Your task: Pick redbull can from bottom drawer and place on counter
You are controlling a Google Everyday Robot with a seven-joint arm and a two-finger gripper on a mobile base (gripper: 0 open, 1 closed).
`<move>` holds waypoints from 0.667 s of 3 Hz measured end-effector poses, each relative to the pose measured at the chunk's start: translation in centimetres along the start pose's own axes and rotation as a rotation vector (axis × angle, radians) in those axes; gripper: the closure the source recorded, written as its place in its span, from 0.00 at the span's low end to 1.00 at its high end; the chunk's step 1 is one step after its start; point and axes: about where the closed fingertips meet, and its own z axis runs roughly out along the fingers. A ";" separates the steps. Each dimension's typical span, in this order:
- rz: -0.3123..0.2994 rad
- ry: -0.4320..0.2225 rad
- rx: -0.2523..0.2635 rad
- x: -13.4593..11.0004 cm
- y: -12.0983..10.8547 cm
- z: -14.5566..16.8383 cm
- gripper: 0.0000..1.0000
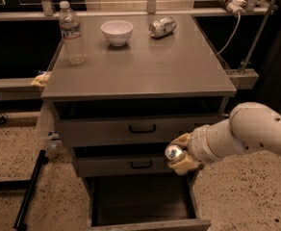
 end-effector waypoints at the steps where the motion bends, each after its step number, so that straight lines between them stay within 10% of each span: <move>1: 0.012 -0.048 -0.003 -1.6 -1.1 -1.9 1.00; 2: 0.023 -0.124 0.002 -6.6 -2.9 -8.3 1.00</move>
Offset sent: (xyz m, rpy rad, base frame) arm 0.0078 0.0026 0.2208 0.2082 -0.0361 0.0126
